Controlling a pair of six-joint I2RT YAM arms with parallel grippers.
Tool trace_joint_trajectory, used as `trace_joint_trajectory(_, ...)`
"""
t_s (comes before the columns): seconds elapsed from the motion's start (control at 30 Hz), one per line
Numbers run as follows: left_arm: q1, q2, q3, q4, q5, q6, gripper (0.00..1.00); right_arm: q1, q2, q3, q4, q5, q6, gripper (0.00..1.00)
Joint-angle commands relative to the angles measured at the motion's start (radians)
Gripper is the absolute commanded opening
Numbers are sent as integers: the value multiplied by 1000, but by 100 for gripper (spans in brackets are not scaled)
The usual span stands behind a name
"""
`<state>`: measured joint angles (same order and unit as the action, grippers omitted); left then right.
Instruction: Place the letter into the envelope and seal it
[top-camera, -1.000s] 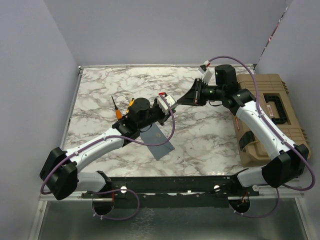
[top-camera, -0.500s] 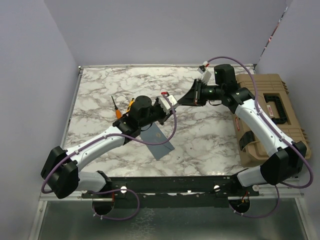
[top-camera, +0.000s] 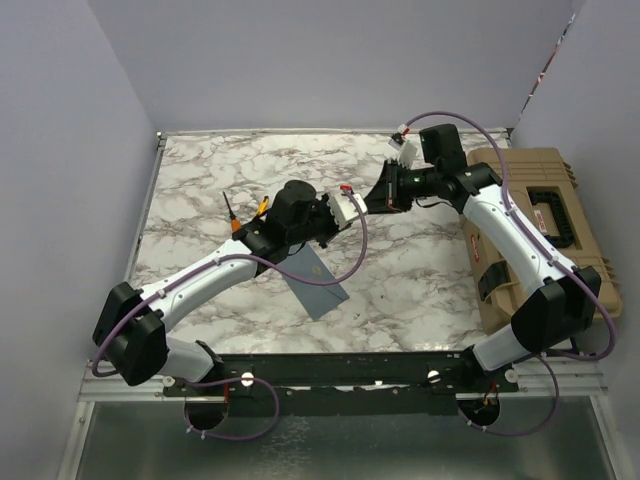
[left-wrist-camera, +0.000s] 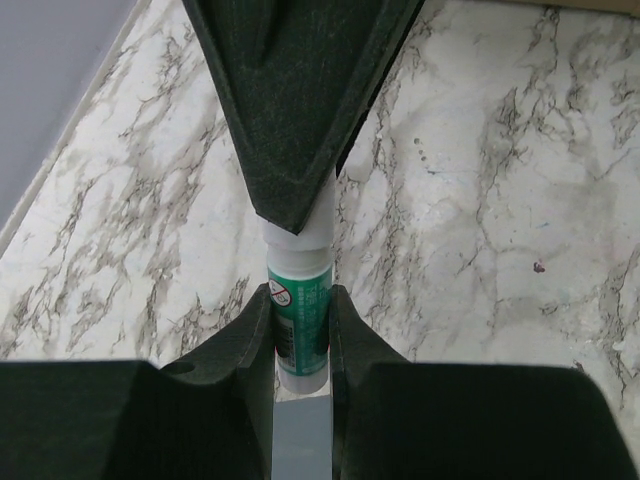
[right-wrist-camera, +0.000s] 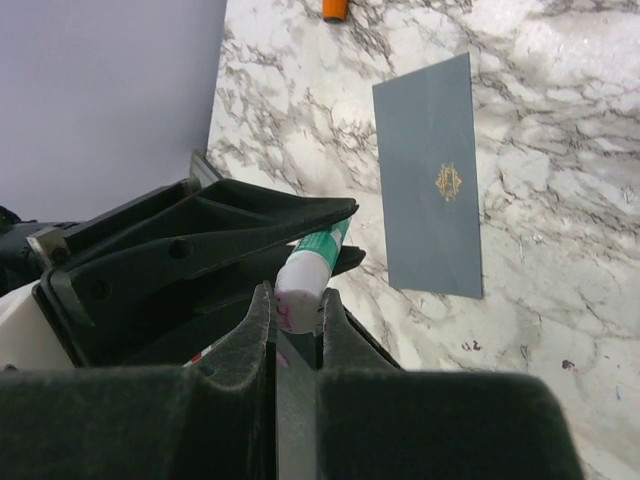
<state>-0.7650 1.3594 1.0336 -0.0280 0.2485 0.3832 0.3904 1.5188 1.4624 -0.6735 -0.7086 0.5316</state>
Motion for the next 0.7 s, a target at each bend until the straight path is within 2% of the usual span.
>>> trace_joint_trajectory(0.0,-16,39,102,-27,111,103,0,19,35,17,-112,-19,-40,0)
trace_joint_trajectory(0.27,-17,85,204,-57,129,171,0,25,49,16,-156,25,-39,0)
trace_joint_trajectory(0.67,-47,79,262,-56,144,193,0,28,73,8,-191,29,13,0)
